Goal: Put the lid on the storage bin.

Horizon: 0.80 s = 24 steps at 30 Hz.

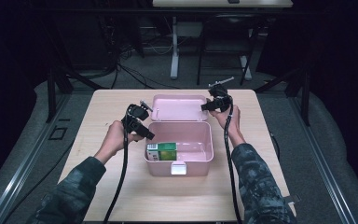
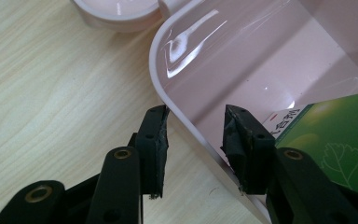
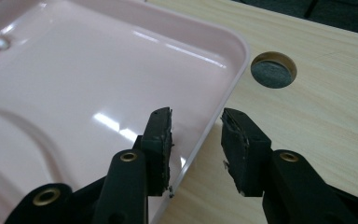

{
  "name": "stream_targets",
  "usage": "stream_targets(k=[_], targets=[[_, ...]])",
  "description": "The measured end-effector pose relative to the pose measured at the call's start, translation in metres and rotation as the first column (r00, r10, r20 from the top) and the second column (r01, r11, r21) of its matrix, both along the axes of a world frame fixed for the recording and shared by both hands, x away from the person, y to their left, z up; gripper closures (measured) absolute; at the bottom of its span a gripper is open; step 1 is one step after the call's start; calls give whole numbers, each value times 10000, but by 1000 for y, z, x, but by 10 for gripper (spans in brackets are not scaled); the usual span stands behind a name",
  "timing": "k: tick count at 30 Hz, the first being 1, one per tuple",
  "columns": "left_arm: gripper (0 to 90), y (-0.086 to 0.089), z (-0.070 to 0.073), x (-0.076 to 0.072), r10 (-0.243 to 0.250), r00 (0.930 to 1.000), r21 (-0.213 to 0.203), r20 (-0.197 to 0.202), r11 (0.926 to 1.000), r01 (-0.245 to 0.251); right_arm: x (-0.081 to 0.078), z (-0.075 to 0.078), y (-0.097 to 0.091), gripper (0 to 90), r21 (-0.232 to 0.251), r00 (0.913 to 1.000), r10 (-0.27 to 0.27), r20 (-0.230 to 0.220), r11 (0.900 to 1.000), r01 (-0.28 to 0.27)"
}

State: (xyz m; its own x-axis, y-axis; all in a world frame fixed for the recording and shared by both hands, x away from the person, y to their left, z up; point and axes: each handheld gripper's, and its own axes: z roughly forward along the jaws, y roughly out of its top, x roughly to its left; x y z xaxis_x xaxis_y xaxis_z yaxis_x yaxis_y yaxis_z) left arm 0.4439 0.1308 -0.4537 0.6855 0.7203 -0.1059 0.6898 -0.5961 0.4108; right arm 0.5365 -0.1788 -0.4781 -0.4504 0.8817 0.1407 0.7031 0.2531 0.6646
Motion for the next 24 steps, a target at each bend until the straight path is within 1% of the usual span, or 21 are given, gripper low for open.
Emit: stream_targets(k=[1, 3, 5, 7, 11, 12, 13, 14, 16, 17, 20, 23, 24], targets=[[605, 0, 0, 0, -17, 10000, 7, 7, 10000, 17, 1, -1, 1, 644, 54, 9998, -166, 53, 9998, 166], [605, 0, 0, 0, -26, 10000, 1, 23, 10000, 26, 3, -2, 2, 656, 31, 9993, -301, 200, 9995, 301], [605, 1, 0, 0, -25, 10000, -24, 30, 10000, 25, 6, -4, 3, 662, 34, 9988, -419, 239, 9991, 418], [605, 1, 0, 0, -79, 9999, -24, 90, 10000, 79, 9, -6, 2, 667, 212, 9982, -580, 175, 9981, 577], [605, 1, -1, 0, -102, 9999, -74, 133, 9999, 103, 13, -11, 2, 623, 263, 9966, -826, -11, 9962, 826], [606, 1, -1, 0, -110, 9999, -73, 133, 9999, 111, 14, -13, 2, 620, 362, 9965, -829, -70, 9959, 831], [607, 2, -1, 0, -104, 9999, -99, 128, 9999, 105, 14, -14, 2, 616, 322, 9965, -835, -89, 9960, 837], [607, 2, -1, 0, -99, 9999, -105, 121, 9999, 100, 14, -15, 3, 623, 275, 9962, -862, -74, 9959, 864], [609, 1, -1, 0, -86, 9999, -88, 139, 9999, 88, 15, -15, 1, 667, 430, 9958, -912, -117, 9949, 916], [608, 1, -1, 0, -98, 9999, -74, 143, 9999, 99, 15, -15, 1, 690, 418, 9949, -1008, -80, 9940, 1011], [609, 0, -1, 0, -89, 9998, -36, 149, 10000, 90, 14, -16, 0, 705, 560, 9937, -1116, -56, 9922, 1117], [609, 0, -1, 0, -79, 9999, -11, 150, 10000, 79, 12, -16, 2, 722, 646, 9916, -1281, 186, 9898, 1266], [609, 0, -1, 0, -82, 9998, 11, 167, 10000, 82, 11, -15, 2, 727, 590, 9909, -1307, 311, 9899, 1287]])
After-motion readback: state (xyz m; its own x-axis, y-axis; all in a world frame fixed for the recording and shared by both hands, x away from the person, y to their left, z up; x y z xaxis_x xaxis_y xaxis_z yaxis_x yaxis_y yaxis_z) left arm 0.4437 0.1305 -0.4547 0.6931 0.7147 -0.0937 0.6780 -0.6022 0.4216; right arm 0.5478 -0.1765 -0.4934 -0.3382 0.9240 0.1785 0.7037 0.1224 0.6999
